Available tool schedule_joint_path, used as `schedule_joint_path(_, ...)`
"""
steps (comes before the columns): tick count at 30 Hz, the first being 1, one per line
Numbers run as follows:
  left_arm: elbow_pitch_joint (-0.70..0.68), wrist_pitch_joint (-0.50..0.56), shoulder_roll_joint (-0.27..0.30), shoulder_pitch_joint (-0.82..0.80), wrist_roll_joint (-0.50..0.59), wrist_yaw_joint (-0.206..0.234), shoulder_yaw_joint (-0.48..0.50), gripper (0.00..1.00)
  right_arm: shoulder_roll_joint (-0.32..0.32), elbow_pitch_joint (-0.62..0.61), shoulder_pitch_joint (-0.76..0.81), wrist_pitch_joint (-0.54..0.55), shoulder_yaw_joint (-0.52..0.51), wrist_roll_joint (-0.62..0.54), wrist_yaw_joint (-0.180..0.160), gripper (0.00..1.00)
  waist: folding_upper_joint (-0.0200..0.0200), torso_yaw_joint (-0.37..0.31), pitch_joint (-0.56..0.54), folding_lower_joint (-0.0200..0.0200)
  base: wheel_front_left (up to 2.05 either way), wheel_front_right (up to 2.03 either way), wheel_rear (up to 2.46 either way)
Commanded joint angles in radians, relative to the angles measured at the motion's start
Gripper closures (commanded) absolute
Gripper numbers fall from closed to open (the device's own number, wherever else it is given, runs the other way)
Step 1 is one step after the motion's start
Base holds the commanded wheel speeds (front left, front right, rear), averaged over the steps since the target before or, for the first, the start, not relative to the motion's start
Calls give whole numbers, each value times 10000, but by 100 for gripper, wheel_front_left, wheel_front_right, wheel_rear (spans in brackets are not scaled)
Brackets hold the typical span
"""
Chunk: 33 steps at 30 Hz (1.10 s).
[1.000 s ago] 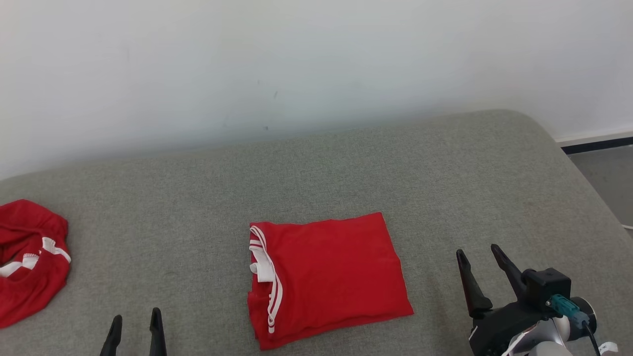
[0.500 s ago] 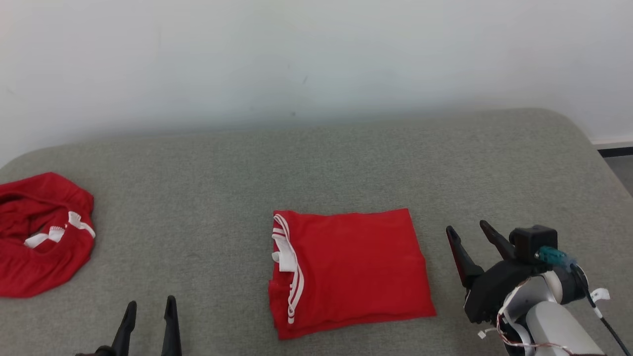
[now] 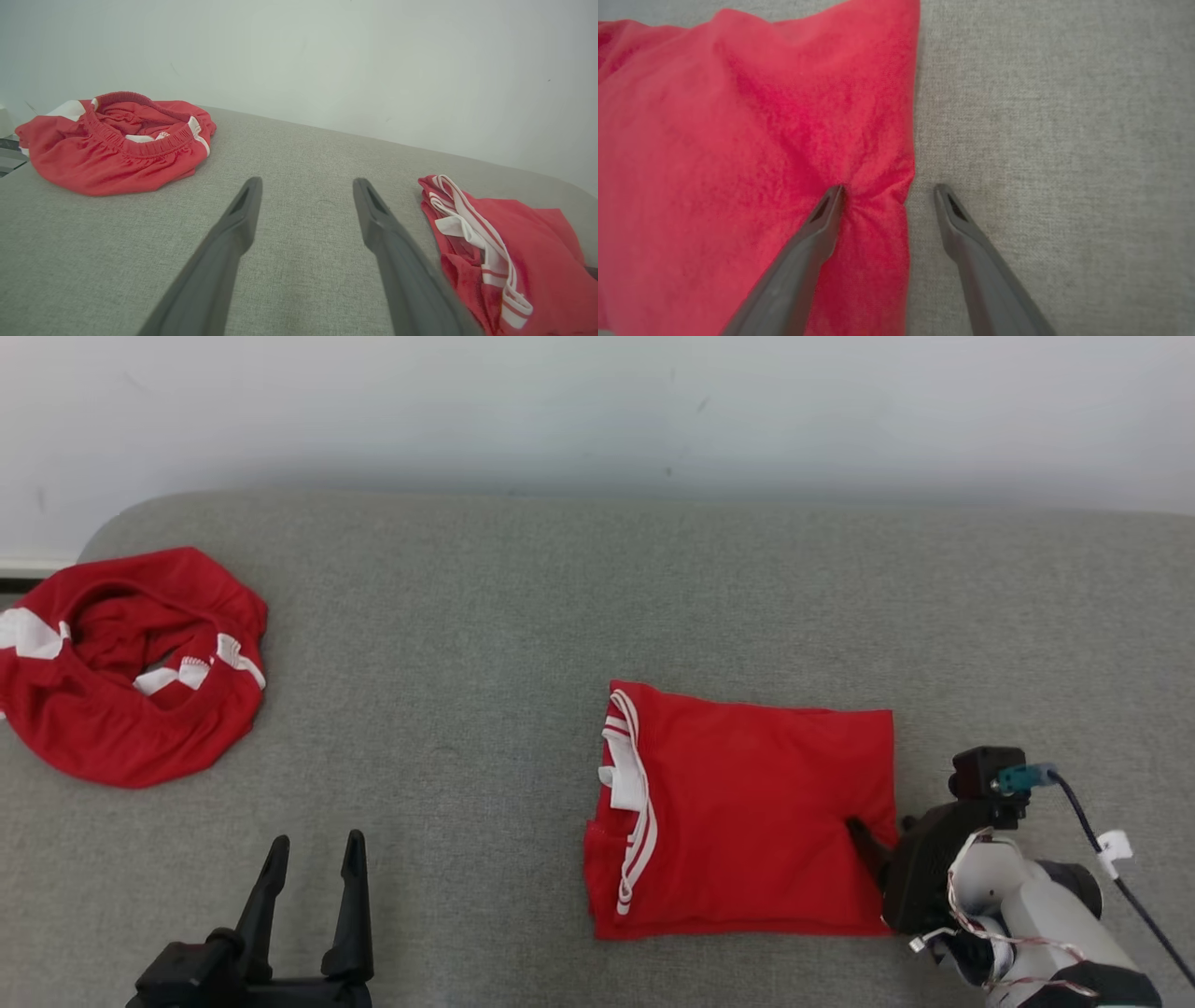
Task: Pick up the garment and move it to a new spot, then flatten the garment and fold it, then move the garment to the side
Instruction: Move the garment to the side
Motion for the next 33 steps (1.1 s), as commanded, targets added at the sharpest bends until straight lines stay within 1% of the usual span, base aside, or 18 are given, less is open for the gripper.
schedule_joint_path(1,-31,-5,4,-146,47,-29,34,0,105,255,81,328,107,18,-21,0,1,261,295,-2,0,0,0)
schedule_joint_path(2,-24,-5,2,-182,49,-30,41,0,122,332,97,501,190,-16,-21,0,1,258,315,-2,0,0,0)
schedule_joint_path(3,-28,-5,2,-230,52,-20,55,0,155,365,82,637,265,-19,-19,20,1,239,338,-2,0,0,0)
schedule_joint_path(4,-43,-3,4,-271,55,-11,72,0,167,338,54,715,376,-38,-15,56,1,213,363,-2,0,0,0)
schedule_joint_path(5,-64,-5,4,-299,62,-1,79,0,120,276,-9,747,501,-97,4,100,1,177,391,-2,0,0,0)
schedule_joint_path(9,-184,-3,6,-390,104,17,164,0,-269,-65,-365,891,1071,-246,-9,100,1,-102,519,-2,0,0,0)
schedule_joint_path(11,-280,-5,1,-435,210,-53,159,0,-524,-398,-762,950,1527,-303,-10,100,1,-324,629,-2,0,0,0)
schedule_joint_path(14,-448,-5,12,-392,401,-112,260,0,-1103,-926,-1422,1133,2345,-394,-24,100,1,-752,792,-2,0,0,0)
schedule_joint_path(15,-448,-5,12,-392,401,-112,260,0,-1103,-926,-1422,1133,2345,-394,-24,100,1,-752,792,-2,0,0,0)
schedule_joint_path(19,-686,-5,2,-473,538,-185,268,0,-1799,-1466,-2254,1281,3292,-312,-22,100,1,-1400,1146,-2,0,0,0)
schedule_joint_path(22,-849,-5,7,-697,649,-229,173,0,-2285,-1645,-2841,1179,3693,-168,-22,100,1,-1835,1451,-2,0,0,0)
schedule_joint_path(26,-1108,-4,49,-1059,881,-272,-54,0,-2927,-1607,-3630,957,4036,-139,-22,100,1,-2486,1959,-2,0,0,0)
schedule_joint_path(31,-1467,-4,235,-1620,1059,-299,-470,0,-3603,-1200,-4433,377,3881,144,-22,100,1,-3122,2609,-2,0,0,0)
schedule_joint_path(33,-1608,-4,326,-1815,1069,-310,-674,0,-3893,-957,-4673,143,3847,86,-22,100,1,-3321,2870,-2,0,0,0)
